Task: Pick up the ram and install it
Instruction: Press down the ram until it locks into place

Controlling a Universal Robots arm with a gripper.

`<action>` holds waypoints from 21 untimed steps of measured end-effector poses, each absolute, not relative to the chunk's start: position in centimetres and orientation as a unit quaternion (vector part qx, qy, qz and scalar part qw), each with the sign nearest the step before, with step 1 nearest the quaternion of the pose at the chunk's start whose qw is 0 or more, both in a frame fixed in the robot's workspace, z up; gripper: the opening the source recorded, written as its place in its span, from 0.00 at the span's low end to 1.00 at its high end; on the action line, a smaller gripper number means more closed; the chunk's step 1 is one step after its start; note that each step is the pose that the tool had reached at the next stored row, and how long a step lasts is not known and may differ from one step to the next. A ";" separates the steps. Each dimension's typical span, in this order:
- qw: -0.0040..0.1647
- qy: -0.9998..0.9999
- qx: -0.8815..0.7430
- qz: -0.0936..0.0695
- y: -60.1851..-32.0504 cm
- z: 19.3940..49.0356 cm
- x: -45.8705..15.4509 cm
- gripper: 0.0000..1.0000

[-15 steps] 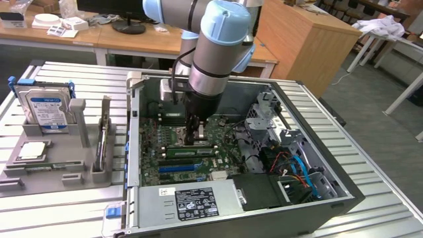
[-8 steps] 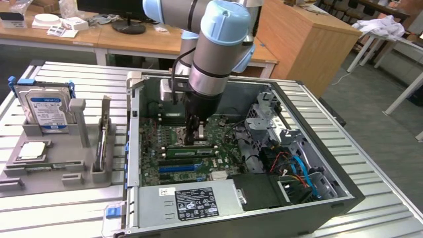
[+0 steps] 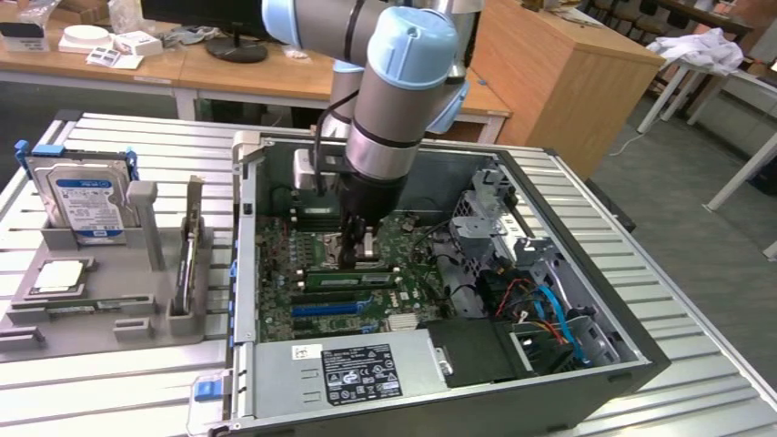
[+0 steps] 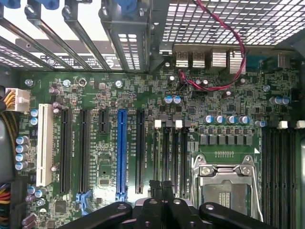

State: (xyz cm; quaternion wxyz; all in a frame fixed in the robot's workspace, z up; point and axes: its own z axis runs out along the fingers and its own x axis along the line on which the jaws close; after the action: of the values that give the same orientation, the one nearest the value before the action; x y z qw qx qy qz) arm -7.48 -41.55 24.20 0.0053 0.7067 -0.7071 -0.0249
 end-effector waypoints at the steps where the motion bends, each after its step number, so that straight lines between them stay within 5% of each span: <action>1: 0.005 -0.707 0.707 -0.025 -41.6 24.1 -7.5 0.11; 21: 0.005 -0.707 0.707 -0.025 -41.6 23.5 -7.5 0.11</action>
State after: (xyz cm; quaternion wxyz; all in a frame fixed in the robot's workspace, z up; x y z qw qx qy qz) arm -7.48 -41.56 23.51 0.0054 0.7067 -0.7071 -0.0249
